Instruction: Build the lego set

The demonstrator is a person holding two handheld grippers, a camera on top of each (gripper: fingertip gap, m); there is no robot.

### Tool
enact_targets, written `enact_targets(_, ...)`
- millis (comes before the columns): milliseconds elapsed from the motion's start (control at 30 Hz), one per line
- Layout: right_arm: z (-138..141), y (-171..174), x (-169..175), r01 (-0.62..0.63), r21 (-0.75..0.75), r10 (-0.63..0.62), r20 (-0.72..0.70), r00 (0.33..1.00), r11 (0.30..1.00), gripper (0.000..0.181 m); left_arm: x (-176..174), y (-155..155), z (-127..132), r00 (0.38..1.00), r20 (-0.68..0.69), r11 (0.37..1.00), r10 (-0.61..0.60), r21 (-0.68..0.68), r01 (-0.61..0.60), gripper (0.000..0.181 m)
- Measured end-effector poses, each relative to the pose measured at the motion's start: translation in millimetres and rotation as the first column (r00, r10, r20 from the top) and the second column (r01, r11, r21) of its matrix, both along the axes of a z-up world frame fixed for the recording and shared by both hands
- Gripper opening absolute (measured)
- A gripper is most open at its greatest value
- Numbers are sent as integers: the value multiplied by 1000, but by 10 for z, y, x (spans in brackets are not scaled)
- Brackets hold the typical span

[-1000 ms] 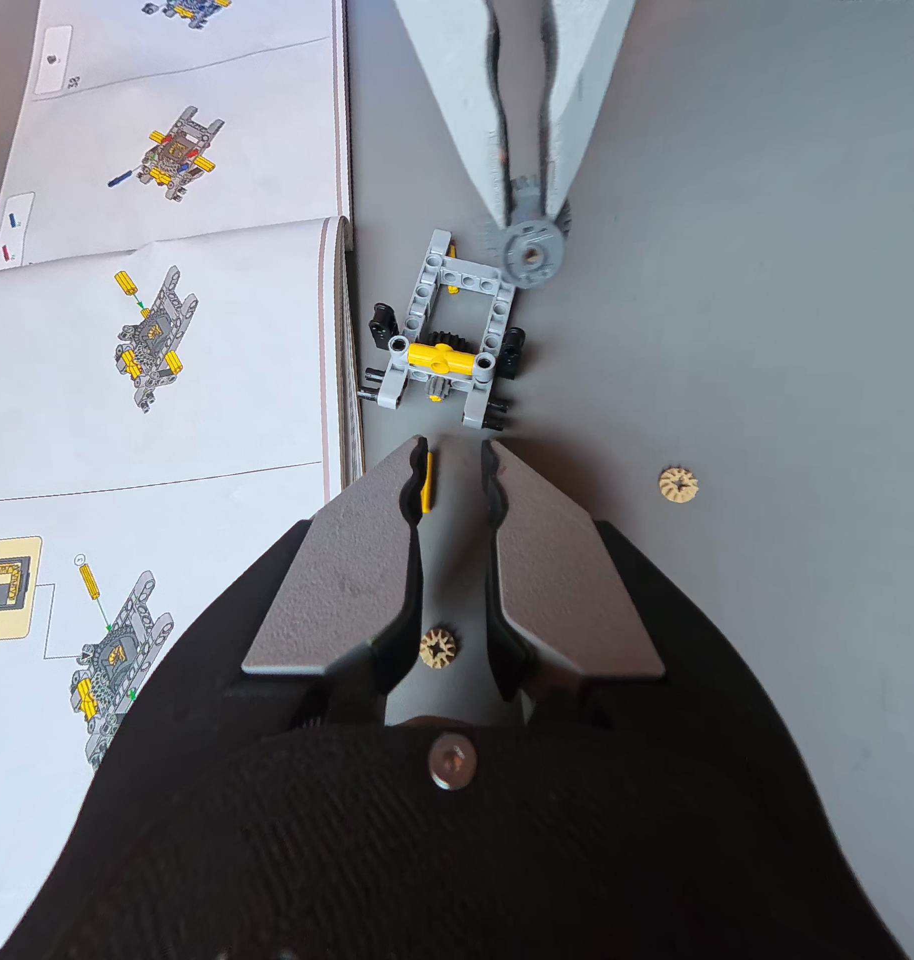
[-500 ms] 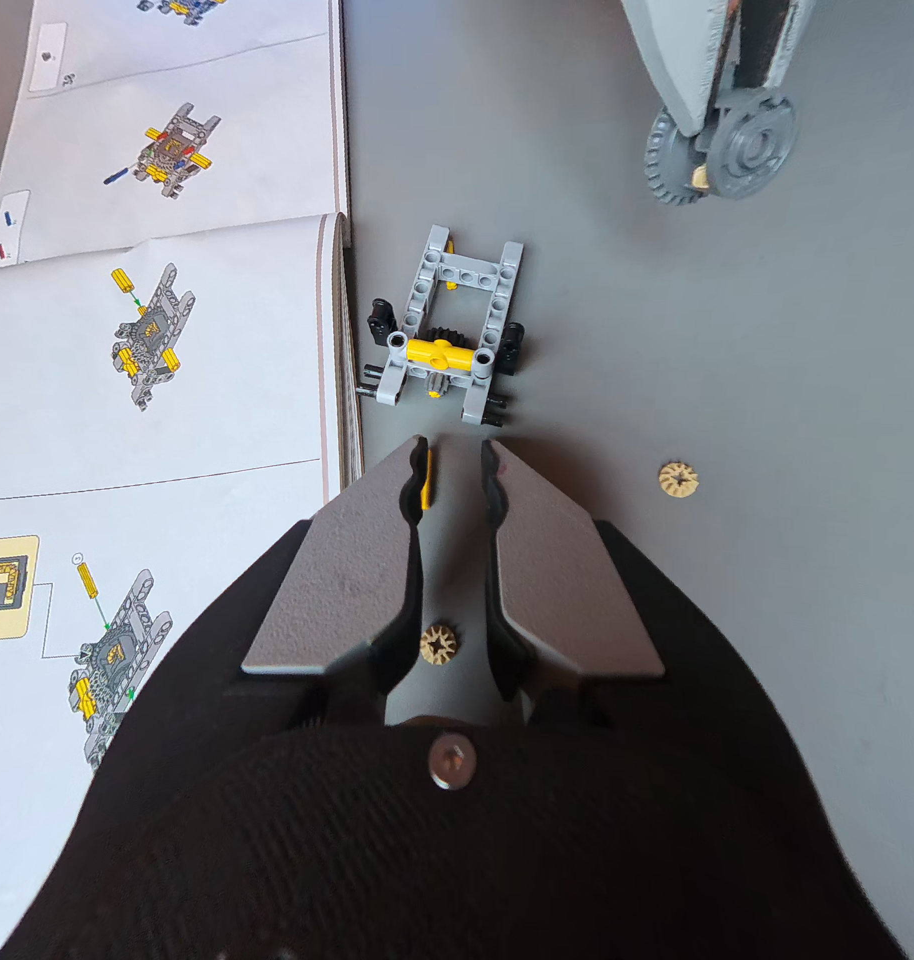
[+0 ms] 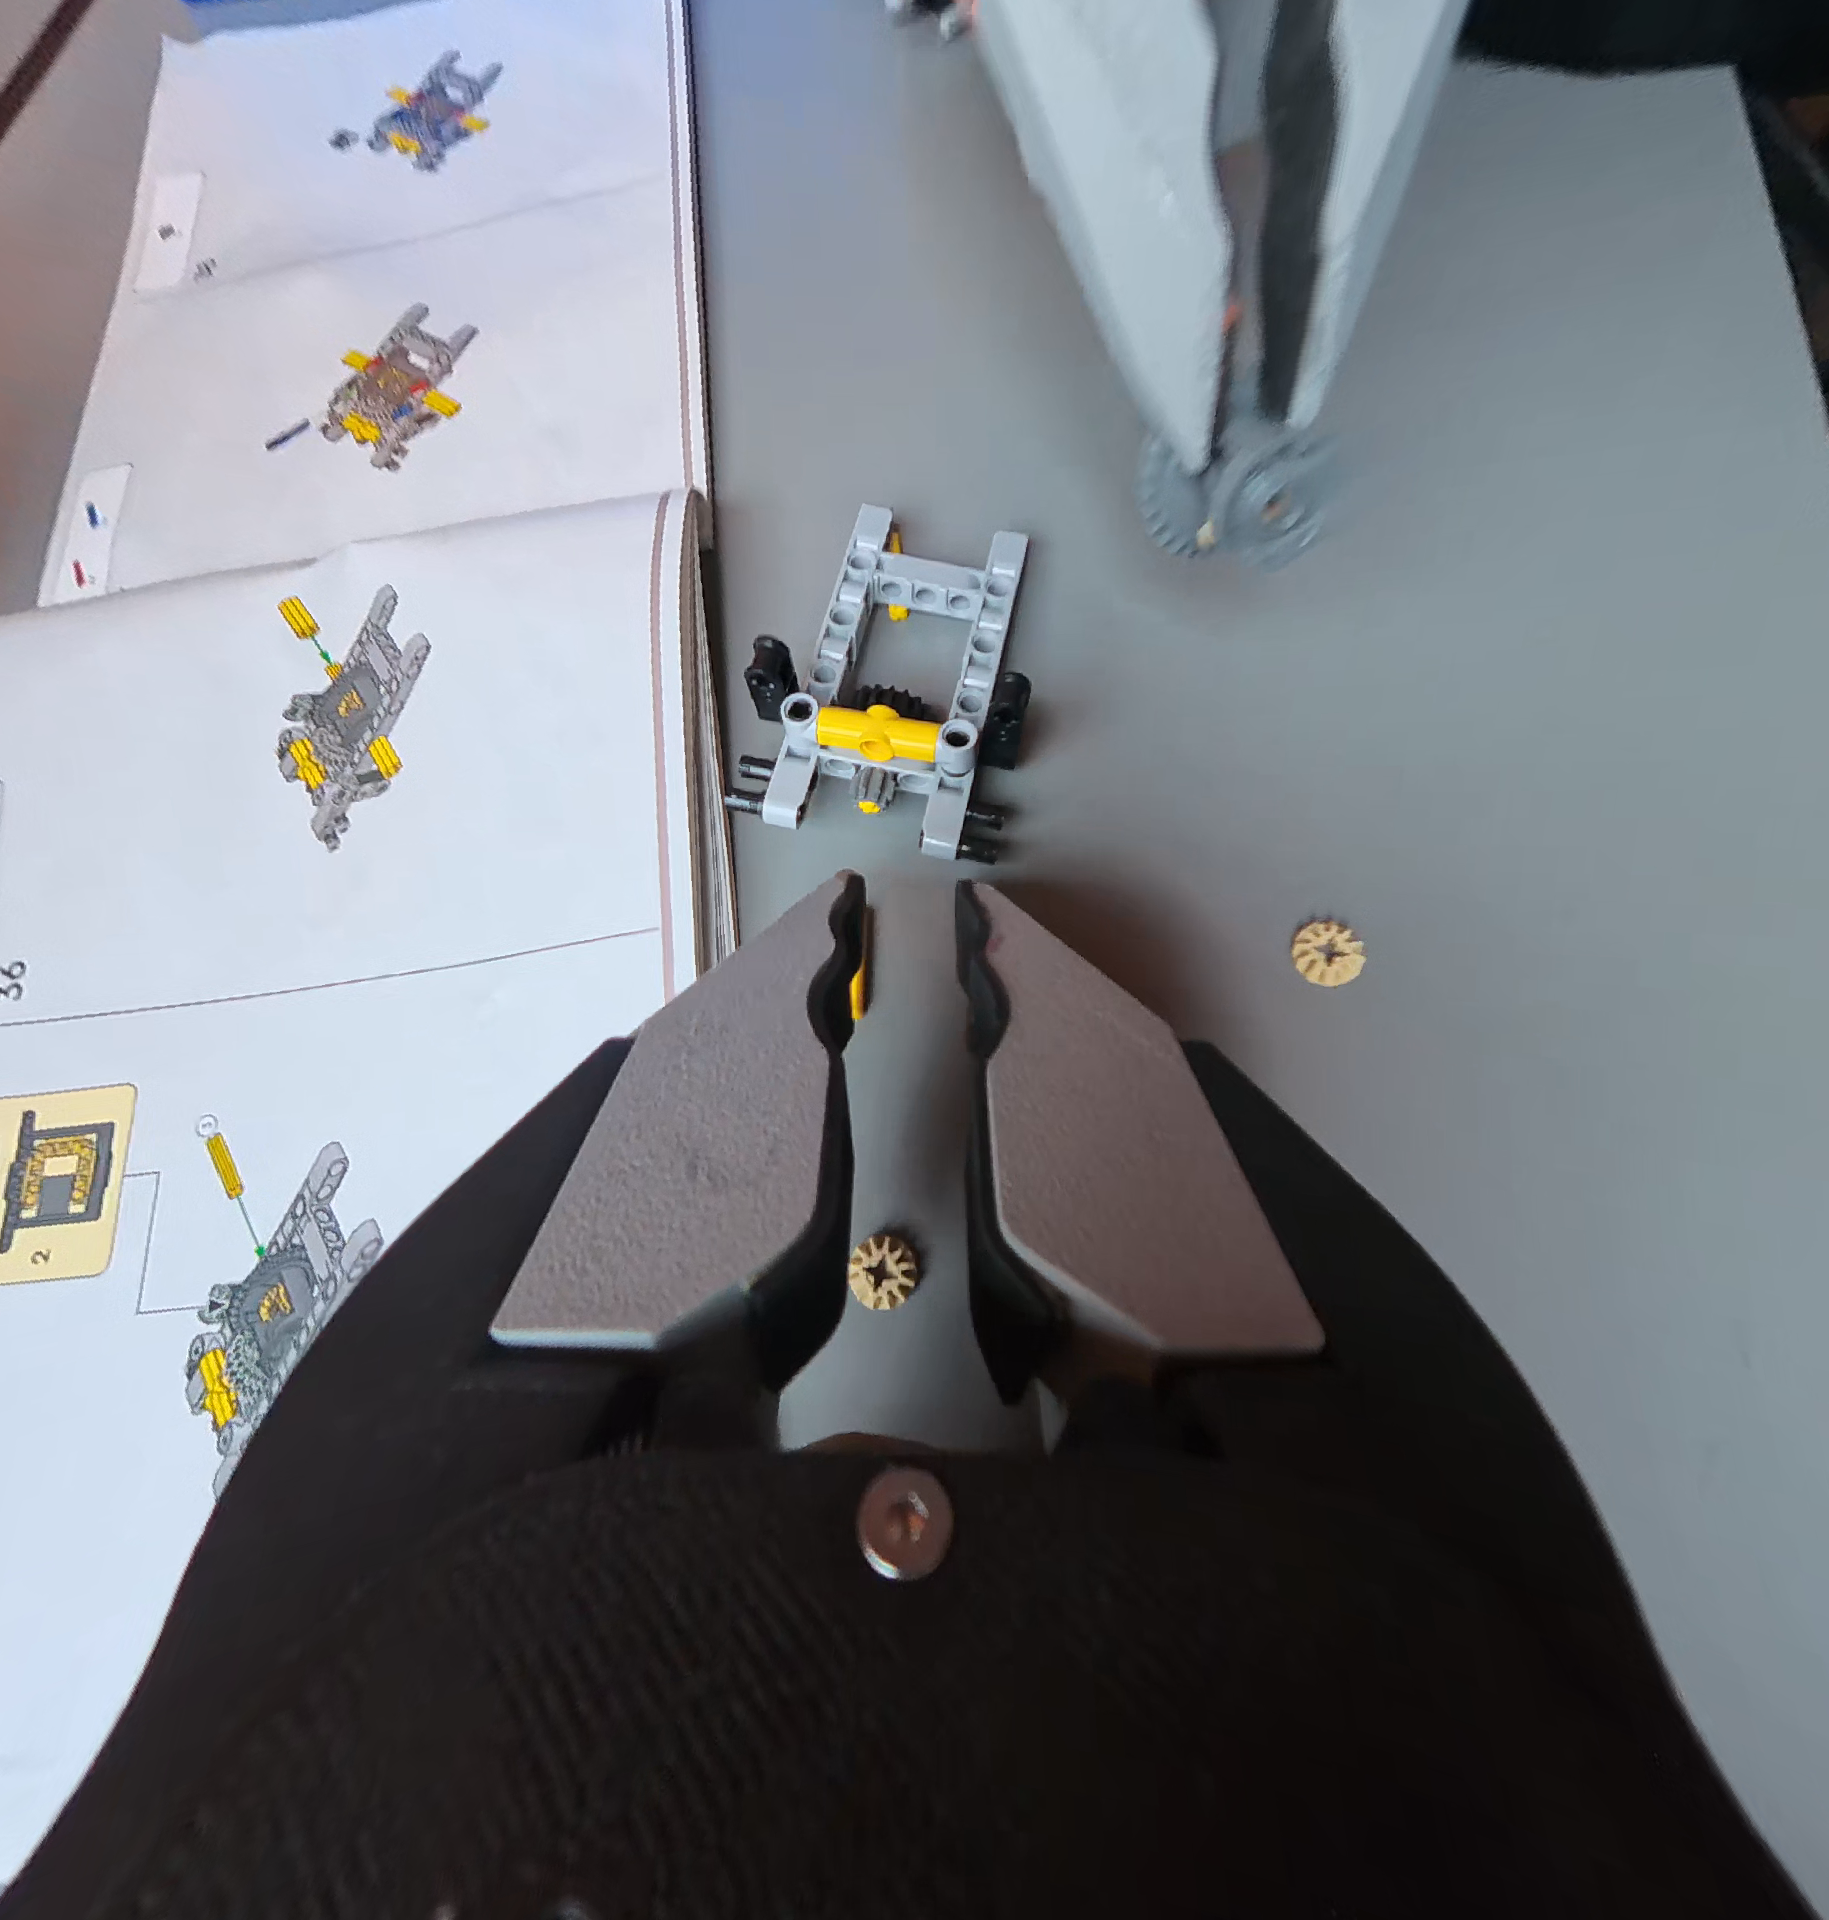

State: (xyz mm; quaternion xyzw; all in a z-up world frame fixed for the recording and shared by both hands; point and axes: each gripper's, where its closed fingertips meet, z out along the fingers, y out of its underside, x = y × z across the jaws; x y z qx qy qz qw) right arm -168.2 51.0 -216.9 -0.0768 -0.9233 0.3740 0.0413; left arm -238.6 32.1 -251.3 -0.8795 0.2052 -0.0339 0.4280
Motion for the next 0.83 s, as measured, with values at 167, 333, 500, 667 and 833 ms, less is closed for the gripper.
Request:
enact_targets(167,-23,-39,-29,6,-13,-5,15,1000,1000,6,28,-5,59,1000,13,999,-21,36,21,13)
enact_targets(333,-71,-98,-56,15,13,-15,2,1000,1000,6,12,-35,118,1000,-4,996,-14,87,14,14)
enact_targets(500,-42,-111,-102,39,24,-38,-45,998,999,6,69,-126,162,999,31,991,42,127,-46,14)
enact_targets(667,-35,-121,-149,65,31,-62,-69,996,997,6,147,-251,183,993,11,983,114,147,-115,14)
enact_targets(833,-55,-166,-154,62,27,-60,-69,996,998,6,237,-375,203,984,52,974,168,147,-174,16)
